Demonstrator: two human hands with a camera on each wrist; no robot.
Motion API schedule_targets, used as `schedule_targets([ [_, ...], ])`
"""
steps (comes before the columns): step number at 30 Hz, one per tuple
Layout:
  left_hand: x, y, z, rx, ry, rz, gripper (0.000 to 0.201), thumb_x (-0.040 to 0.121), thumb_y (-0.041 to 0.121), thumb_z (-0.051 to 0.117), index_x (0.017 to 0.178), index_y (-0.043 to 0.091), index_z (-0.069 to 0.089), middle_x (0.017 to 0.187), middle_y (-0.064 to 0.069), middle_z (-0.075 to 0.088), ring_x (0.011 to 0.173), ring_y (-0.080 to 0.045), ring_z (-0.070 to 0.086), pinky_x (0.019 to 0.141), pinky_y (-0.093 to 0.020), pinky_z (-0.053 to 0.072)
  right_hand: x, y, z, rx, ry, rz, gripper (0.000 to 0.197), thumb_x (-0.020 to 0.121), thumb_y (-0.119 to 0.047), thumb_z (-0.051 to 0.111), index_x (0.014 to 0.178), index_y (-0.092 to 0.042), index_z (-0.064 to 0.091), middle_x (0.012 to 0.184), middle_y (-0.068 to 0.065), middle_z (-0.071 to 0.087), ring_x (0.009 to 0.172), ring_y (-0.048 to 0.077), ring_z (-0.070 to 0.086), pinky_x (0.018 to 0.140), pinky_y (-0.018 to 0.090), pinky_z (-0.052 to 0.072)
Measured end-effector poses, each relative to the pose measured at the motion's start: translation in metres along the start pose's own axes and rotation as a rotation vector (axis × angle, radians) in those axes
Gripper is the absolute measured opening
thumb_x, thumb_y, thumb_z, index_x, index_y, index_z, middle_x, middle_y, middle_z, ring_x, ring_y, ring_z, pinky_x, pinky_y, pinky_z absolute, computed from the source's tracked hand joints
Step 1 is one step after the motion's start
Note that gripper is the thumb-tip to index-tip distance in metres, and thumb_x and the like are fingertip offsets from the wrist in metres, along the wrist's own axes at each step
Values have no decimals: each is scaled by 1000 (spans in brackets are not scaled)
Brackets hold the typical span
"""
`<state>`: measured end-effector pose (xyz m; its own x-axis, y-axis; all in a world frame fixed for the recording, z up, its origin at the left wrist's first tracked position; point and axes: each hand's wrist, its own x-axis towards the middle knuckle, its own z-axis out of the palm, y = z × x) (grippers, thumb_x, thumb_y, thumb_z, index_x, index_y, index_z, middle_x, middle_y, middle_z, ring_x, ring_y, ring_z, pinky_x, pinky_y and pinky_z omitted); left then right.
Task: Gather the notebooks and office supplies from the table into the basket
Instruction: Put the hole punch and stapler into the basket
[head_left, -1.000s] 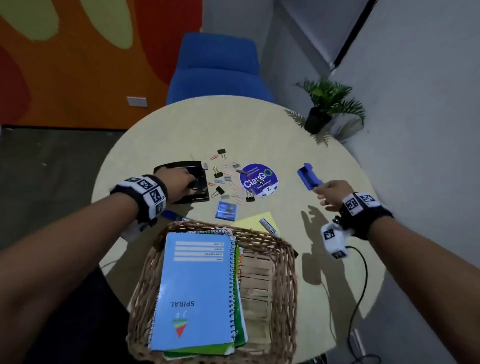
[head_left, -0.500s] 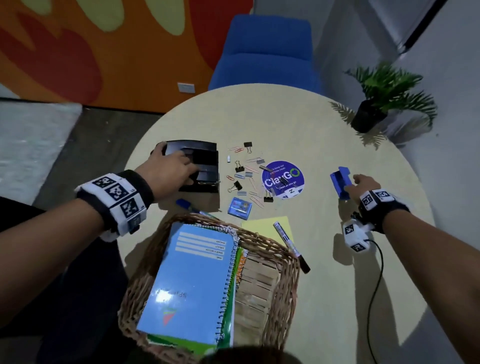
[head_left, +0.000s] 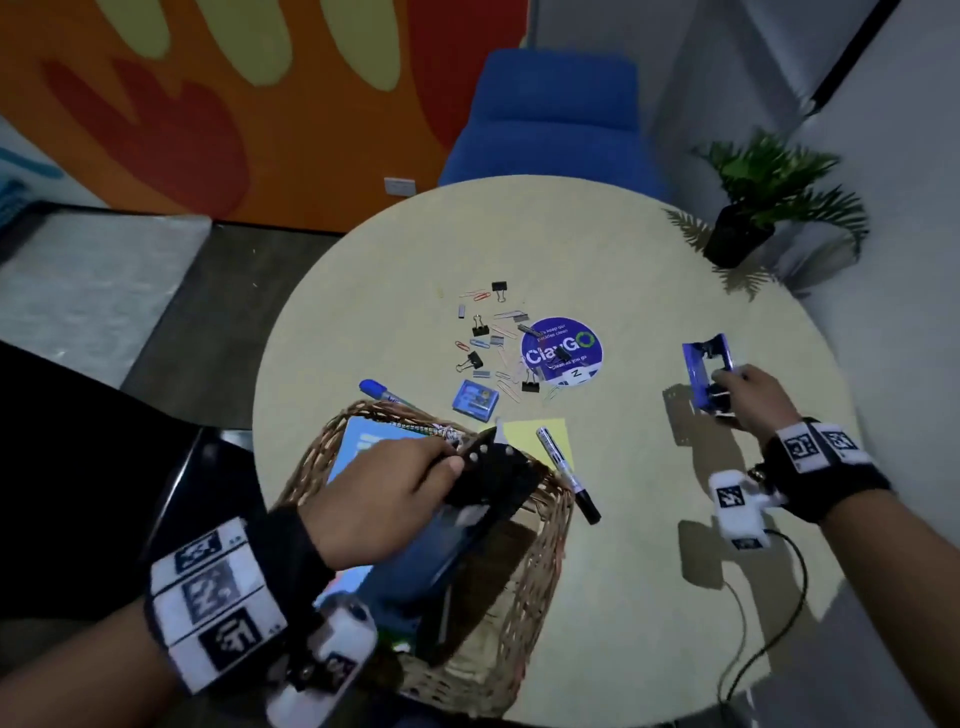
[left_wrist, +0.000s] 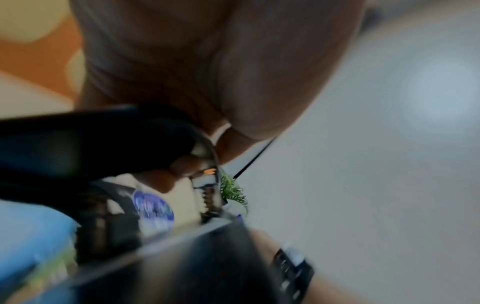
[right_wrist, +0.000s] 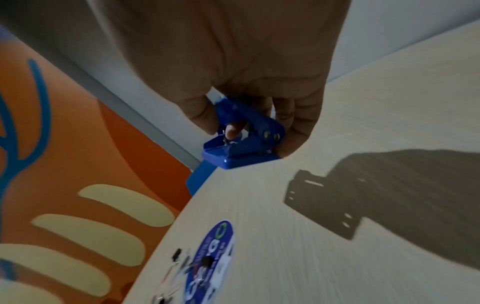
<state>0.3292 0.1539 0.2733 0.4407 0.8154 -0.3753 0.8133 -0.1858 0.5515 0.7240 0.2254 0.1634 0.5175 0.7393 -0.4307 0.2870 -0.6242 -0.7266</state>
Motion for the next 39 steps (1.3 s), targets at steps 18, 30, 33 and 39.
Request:
schedule_targets([
  [18, 65, 4, 64, -1112, -222, -481, 16, 89, 7, 62, 101, 3, 52, 73, -6, 63, 68, -13, 60, 59, -25, 50, -197, -12, -27, 37, -499, -222, 12, 91, -7, 53, 94, -4, 64, 76, 4, 66, 72, 13, 60, 67, 21, 53],
  [30, 55, -33, 49, -750, -295, -207, 38, 99, 20, 47, 134, 9, 51, 120, -5, 67, 104, -13, 54, 73, -19, 38, -276, 10, 95, -1107, -540, -941, 26, 71, -25, 47, 86, -33, 66, 87, -14, 60, 84, 11, 60, 49, 24, 35],
  [33, 53, -52, 35, -692, -316, -142, 35, 100, 20, 43, 133, 15, 53, 129, 0, 63, 112, -10, 58, 82, -20, 40, -278, 11, 130, -1313, -471, -1013, 8, 49, -34, 67, 55, -29, 66, 61, -13, 58, 60, 10, 60, 38, 22, 27],
  [39, 56, -92, -2, -440, -117, -12, 34, 97, 18, 50, 128, 5, 57, 126, -2, 61, 116, -20, 59, 99, -25, 43, -277, 13, 156, -1405, -483, -907, 28, 32, -41, 83, 41, -23, 64, 50, -6, 58, 48, 16, 56, 36, 28, 39],
])
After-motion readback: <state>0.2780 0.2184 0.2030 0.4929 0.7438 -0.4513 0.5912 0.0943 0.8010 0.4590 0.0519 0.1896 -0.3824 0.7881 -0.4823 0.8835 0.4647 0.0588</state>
